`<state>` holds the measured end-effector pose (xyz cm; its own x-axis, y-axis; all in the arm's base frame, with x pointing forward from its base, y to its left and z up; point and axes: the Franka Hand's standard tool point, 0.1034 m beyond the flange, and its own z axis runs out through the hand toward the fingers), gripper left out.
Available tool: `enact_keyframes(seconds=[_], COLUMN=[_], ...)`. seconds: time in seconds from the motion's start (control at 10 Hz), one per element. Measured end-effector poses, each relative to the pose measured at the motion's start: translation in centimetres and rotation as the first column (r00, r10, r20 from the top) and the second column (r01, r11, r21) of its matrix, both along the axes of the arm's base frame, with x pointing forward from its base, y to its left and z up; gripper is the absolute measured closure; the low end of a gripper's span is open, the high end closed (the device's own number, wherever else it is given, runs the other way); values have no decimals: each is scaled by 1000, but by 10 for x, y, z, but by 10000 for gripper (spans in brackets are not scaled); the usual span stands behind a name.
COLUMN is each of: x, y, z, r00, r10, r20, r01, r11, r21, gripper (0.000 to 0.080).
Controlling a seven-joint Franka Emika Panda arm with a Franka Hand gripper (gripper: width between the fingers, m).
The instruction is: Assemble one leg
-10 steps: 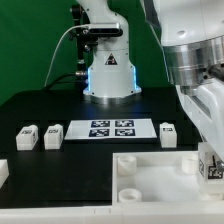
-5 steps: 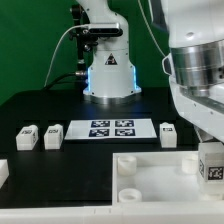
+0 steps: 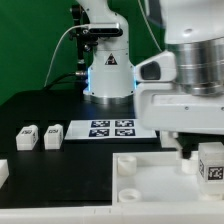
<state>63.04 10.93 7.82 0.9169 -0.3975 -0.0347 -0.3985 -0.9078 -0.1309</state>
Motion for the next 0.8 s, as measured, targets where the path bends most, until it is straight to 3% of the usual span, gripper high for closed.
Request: enact_keyframes(seconds=[0.2, 0.4, 0.6, 0.7, 0.8], x=[1, 2, 2, 2, 2], y=[10, 15, 16, 14, 12], z=[2, 2, 2, 2, 1], r00=[969, 959, 968, 973, 987], r10=[244, 283, 249, 231, 159], r20=[25, 30, 27, 25, 19], r01=[-242, -281, -247, -229, -157], r11=[968, 957, 967, 971, 986], r21=[-64, -66, -64, -66, -63], gripper=[151, 151, 389, 389, 496])
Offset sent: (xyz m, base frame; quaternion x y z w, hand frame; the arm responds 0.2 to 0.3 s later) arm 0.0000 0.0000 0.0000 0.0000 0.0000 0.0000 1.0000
